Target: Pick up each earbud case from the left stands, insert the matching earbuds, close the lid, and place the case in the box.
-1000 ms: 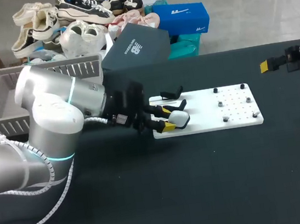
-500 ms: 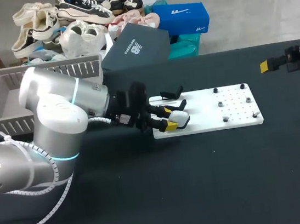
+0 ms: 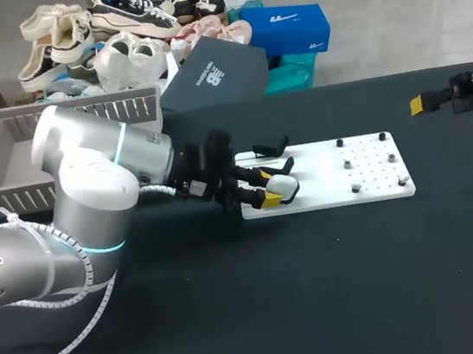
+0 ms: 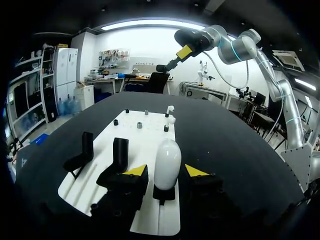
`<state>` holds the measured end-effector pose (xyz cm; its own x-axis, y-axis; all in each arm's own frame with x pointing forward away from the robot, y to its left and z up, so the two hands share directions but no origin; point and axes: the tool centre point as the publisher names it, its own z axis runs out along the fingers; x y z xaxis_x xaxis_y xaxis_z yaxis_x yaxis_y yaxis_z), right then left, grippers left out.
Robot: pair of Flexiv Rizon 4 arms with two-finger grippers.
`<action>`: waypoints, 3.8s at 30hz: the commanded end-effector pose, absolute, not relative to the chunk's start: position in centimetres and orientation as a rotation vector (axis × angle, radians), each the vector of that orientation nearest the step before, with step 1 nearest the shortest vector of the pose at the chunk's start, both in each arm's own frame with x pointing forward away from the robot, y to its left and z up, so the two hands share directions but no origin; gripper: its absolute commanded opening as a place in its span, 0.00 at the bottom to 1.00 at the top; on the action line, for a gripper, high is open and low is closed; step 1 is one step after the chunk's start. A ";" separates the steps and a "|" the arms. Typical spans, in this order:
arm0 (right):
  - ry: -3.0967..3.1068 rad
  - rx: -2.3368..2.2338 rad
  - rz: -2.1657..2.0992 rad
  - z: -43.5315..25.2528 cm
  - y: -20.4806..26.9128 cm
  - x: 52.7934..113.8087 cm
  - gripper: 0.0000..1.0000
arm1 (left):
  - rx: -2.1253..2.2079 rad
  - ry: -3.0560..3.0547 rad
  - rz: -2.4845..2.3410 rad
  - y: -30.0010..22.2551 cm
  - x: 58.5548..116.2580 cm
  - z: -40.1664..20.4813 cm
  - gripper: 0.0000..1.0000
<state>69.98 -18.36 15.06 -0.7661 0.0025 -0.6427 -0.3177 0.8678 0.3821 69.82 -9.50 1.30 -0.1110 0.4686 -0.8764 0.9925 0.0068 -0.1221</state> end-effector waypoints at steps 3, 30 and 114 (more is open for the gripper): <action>2.373 -0.230 0.637 15.0 -18.5 70.0 1.00 | 1.532 1.644 -1.055 -9.4 69.9 1.2 0.47; 2.373 -0.230 0.637 15.0 -18.5 70.0 1.00 | 1.534 1.621 -1.035 -9.7 69.9 1.4 0.17; 2.373 -0.230 0.637 15.0 -18.5 70.0 1.00 | 1.354 1.194 -1.217 -14.6 60.6 11.2 0.00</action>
